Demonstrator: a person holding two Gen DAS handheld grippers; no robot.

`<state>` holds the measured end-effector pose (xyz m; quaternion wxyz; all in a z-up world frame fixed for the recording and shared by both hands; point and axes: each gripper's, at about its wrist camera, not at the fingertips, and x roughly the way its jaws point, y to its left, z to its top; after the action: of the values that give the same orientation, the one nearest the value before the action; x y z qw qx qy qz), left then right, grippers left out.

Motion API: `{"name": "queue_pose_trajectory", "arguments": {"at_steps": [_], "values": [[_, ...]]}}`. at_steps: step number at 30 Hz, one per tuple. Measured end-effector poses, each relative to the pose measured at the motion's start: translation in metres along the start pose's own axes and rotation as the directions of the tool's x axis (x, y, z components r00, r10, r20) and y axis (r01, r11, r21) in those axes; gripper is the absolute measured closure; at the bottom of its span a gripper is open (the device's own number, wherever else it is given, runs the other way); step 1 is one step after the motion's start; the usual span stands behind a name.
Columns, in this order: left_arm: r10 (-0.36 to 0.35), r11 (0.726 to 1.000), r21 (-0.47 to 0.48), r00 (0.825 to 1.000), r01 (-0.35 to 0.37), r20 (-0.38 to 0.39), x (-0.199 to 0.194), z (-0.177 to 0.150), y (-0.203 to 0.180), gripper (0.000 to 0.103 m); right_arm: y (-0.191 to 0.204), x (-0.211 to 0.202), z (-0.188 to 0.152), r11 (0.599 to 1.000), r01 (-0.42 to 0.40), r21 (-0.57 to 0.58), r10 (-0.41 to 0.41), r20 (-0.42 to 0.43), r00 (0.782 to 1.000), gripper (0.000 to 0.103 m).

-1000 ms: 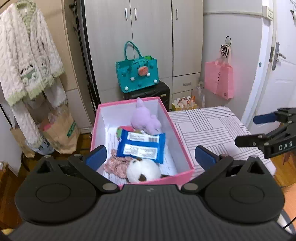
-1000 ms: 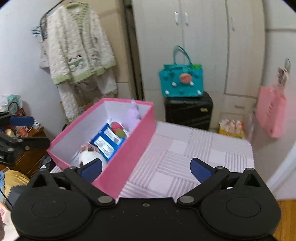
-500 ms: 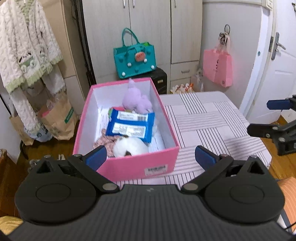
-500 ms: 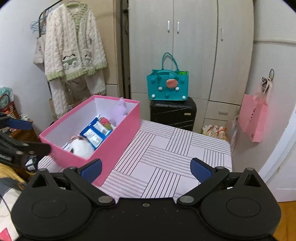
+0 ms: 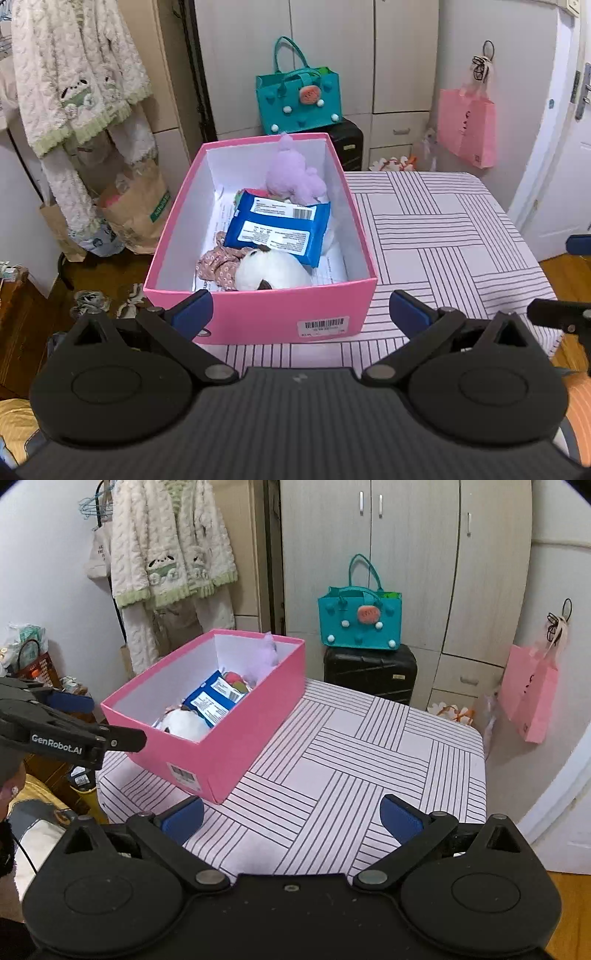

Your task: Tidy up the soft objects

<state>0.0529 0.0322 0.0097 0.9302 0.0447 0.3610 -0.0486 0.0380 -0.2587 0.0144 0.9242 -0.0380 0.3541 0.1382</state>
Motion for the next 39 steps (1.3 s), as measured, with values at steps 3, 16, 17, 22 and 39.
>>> {"name": "queue_pose_trajectory", "arguments": {"at_steps": [3,16,17,22,39], "values": [[0.006,1.0,-0.015,1.0,-0.006,0.012,0.001,-0.001,-0.003,0.0,-0.005,-0.002,0.001,1.0,0.008,0.026,-0.009,0.012,1.0,0.0],[0.009,0.998,-0.069,0.997,-0.004,0.073,-0.006,-0.013,-0.016,0.0,0.005,-0.012,-0.018,0.977,0.187,0.098,-0.199,0.138,0.97,0.0],[0.009,0.998,-0.068,0.997,-0.004,0.074,-0.007,-0.014,-0.017,0.0,0.004,-0.012,-0.019,0.976,0.191,0.105,-0.205,0.143,0.968,0.0],[0.033,0.999,-0.039,0.995,-0.03,0.093,-0.013,-0.02,-0.023,0.0,0.002,-0.017,-0.023,0.968,0.221,0.117,-0.238,0.158,0.958,0.0],[0.034,0.999,-0.02,0.986,-0.031,0.165,-0.034,-0.032,-0.035,0.0,0.009,-0.042,-0.036,0.949,0.287,0.129,-0.309,0.21,0.928,0.0]]}}
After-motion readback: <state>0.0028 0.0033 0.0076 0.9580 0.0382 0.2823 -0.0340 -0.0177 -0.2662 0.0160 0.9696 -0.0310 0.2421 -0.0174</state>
